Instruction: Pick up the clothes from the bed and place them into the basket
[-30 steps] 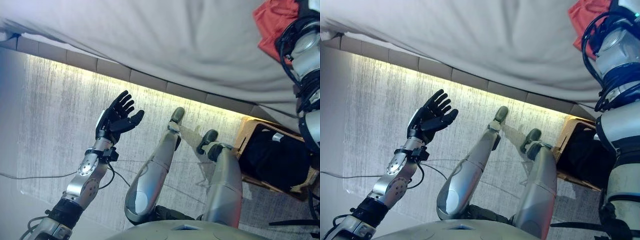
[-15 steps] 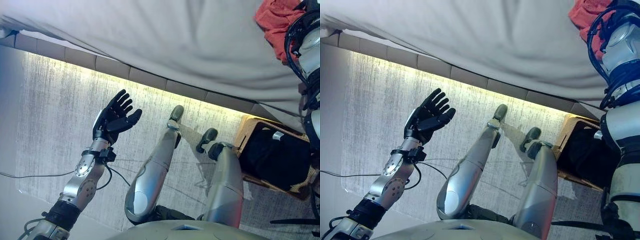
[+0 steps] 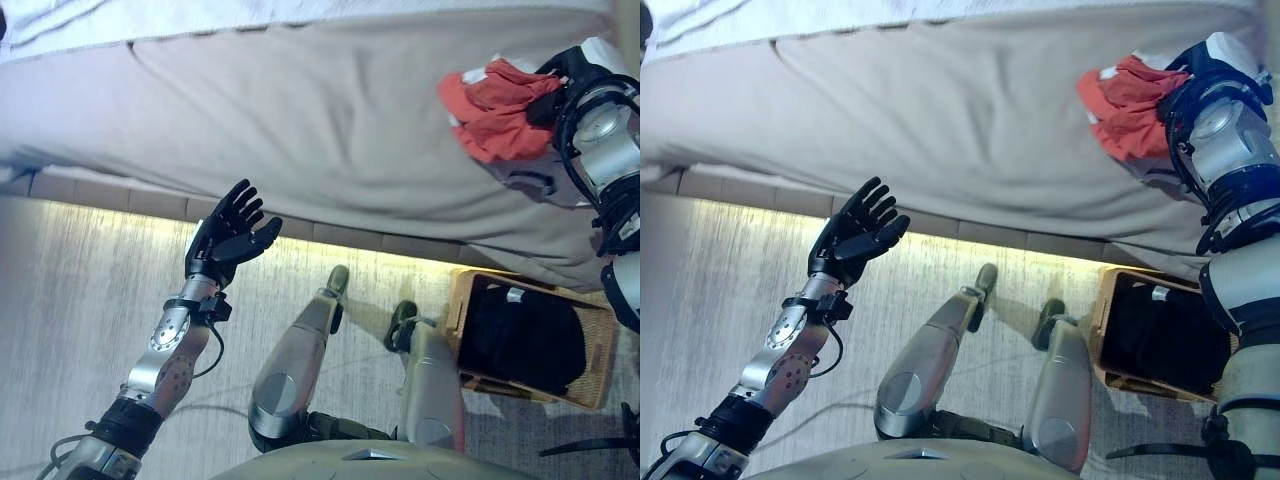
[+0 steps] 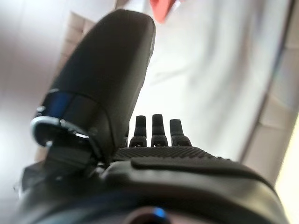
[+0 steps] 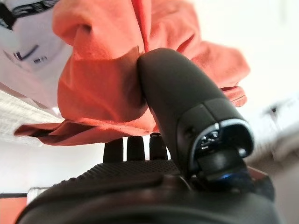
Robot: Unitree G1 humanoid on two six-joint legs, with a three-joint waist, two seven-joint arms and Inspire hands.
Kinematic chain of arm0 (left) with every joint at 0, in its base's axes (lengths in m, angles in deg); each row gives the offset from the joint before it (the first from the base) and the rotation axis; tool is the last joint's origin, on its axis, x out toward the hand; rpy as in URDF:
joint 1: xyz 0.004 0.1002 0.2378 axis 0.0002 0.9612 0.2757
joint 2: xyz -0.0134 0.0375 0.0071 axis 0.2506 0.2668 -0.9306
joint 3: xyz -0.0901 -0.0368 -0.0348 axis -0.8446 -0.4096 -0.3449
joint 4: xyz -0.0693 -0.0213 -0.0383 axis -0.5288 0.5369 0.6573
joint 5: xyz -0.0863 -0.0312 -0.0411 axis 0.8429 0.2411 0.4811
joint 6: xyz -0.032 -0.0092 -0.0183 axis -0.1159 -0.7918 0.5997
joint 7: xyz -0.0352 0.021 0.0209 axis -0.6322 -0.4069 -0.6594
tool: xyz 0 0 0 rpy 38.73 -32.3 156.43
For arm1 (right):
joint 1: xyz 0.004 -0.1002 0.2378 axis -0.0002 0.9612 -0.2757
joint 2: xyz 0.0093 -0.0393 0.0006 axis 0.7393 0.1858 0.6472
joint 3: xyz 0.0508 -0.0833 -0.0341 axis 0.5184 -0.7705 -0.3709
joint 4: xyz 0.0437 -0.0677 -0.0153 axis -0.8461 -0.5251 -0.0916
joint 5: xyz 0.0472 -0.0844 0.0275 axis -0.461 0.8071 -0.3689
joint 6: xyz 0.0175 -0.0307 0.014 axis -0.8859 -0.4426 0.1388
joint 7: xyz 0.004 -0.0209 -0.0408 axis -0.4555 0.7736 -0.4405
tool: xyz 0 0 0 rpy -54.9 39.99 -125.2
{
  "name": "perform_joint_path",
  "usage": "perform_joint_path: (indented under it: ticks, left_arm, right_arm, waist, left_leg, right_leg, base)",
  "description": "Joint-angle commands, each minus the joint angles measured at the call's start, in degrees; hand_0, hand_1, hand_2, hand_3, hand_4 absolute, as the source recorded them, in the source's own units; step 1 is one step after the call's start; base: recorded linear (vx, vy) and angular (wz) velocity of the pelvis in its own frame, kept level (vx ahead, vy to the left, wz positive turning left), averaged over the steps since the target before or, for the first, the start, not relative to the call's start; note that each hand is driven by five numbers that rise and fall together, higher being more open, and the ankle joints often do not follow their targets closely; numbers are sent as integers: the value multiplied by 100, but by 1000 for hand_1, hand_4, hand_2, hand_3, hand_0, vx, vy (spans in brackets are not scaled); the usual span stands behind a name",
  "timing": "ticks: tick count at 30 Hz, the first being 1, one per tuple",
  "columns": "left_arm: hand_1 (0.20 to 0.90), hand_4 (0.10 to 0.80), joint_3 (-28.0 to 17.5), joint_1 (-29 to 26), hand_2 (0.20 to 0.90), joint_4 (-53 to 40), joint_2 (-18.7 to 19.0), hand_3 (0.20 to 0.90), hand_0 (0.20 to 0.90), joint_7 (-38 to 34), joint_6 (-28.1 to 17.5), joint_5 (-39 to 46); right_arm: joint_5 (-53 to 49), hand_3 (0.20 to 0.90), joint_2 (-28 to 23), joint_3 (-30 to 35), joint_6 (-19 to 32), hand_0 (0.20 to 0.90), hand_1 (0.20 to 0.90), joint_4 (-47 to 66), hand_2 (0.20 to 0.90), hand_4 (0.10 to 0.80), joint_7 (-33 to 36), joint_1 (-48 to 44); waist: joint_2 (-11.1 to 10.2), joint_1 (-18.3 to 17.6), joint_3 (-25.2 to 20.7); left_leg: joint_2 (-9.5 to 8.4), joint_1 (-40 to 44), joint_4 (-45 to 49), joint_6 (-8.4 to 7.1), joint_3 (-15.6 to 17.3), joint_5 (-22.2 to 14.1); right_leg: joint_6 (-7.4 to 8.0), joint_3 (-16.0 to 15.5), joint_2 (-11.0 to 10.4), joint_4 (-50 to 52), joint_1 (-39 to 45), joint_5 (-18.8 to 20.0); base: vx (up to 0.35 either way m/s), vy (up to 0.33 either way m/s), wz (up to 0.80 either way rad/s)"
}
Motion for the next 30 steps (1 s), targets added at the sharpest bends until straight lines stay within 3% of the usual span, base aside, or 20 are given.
perform_joint_path:
  ticks: [1,5,13,24,30]
  left_arm:
    - [900,800,-307,127,900,30,-80,900,900,-48,-273,-475]
    - [900,800,-309,177,900,260,-175,900,900,-38,-36,-683]
    - [900,800,-176,120,900,777,-271,900,900,80,-30,-910]
    - [900,800,-77,92,900,1188,-422,900,900,411,-76,-1038]
    - [900,800,-52,-222,900,1622,-576,900,900,360,-64,-1327]
  right_arm:
    - [-346,200,-815,223,564,300,300,426,300,100,229,-244]
    - [-740,200,-1064,681,685,300,300,804,300,100,17,270]
    - [-1303,200,-1315,1272,668,300,300,628,300,100,-356,687]
    - [-1840,200,-1289,1966,637,300,300,662,300,100,-297,1334]
    - [-1432,200,-793,2755,410,300,300,1744,300,100,22,2993]
  waist:
    - [-400,-126,-894]
    - [-585,-353,-1452]
    - [-754,-586,-2243]
    - [-834,-715,-2487]
    - [-778,-1176,-2554]
  left_leg:
    - [276,529,276,73,244,-931]
    - [369,1260,-513,34,420,-816]
    - [462,2035,-1434,-16,469,-618]
    - [592,2379,-2030,-71,523,-463]
    - [646,2606,-2589,-43,717,-274]
  right_leg:
    - [-162,-287,347,-903,814,319]
    - [0,-138,416,-1724,1473,563]
    - [203,197,523,-2454,2057,876]
    - [274,315,571,-2933,2328,1056]
    - [353,661,709,-3096,2266,1226]
  base:
    - [160,36,-25]
    - [168,34,-24]
    - [114,-2,-17]
    - [-28,-6,-1]
    - [-91,23,-13]
